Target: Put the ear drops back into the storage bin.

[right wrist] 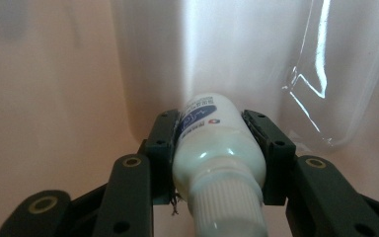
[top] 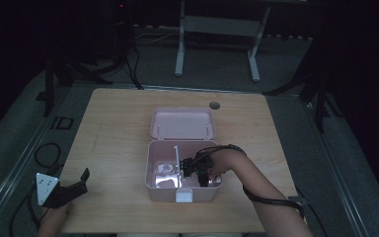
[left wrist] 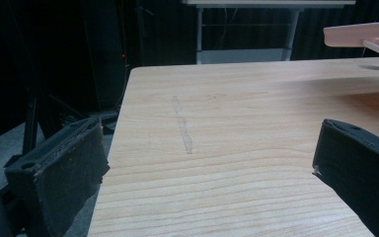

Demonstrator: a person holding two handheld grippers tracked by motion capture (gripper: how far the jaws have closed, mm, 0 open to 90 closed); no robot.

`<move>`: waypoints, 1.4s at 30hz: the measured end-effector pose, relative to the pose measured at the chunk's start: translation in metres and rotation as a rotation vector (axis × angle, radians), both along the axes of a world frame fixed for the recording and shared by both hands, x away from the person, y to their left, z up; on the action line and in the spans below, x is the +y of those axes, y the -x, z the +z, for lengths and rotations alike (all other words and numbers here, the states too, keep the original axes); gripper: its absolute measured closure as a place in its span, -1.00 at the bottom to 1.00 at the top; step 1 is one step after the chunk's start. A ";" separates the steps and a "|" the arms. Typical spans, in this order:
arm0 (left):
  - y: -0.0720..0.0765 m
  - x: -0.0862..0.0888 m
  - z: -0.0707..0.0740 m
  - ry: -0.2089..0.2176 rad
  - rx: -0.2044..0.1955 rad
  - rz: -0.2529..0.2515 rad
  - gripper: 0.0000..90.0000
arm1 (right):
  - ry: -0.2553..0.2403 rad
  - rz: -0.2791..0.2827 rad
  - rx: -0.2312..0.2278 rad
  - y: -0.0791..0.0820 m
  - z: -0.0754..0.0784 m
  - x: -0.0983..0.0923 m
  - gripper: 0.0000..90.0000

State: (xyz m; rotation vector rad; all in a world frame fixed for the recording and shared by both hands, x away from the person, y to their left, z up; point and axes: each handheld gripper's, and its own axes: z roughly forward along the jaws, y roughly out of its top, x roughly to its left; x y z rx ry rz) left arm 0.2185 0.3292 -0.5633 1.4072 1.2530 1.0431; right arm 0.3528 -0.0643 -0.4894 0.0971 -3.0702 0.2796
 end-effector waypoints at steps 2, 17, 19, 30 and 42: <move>0.000 0.000 0.000 0.000 0.000 -0.001 -0.99 | 0.003 0.004 -0.001 0.000 0.000 0.000 0.31; 0.000 0.000 0.000 0.001 0.001 0.000 -0.99 | -0.040 -0.018 -0.013 -0.002 0.016 -0.002 0.12; 0.000 0.000 0.000 0.001 0.002 0.000 -0.99 | -0.049 -0.013 -0.017 -0.001 0.022 -0.004 0.10; 0.000 0.000 0.000 0.001 0.003 0.001 -0.99 | -0.135 -0.043 -0.053 0.000 0.056 -0.012 -0.31; -0.001 0.000 0.000 0.001 0.003 0.003 -0.99 | -0.196 -0.021 -0.073 0.000 0.083 -0.027 -0.57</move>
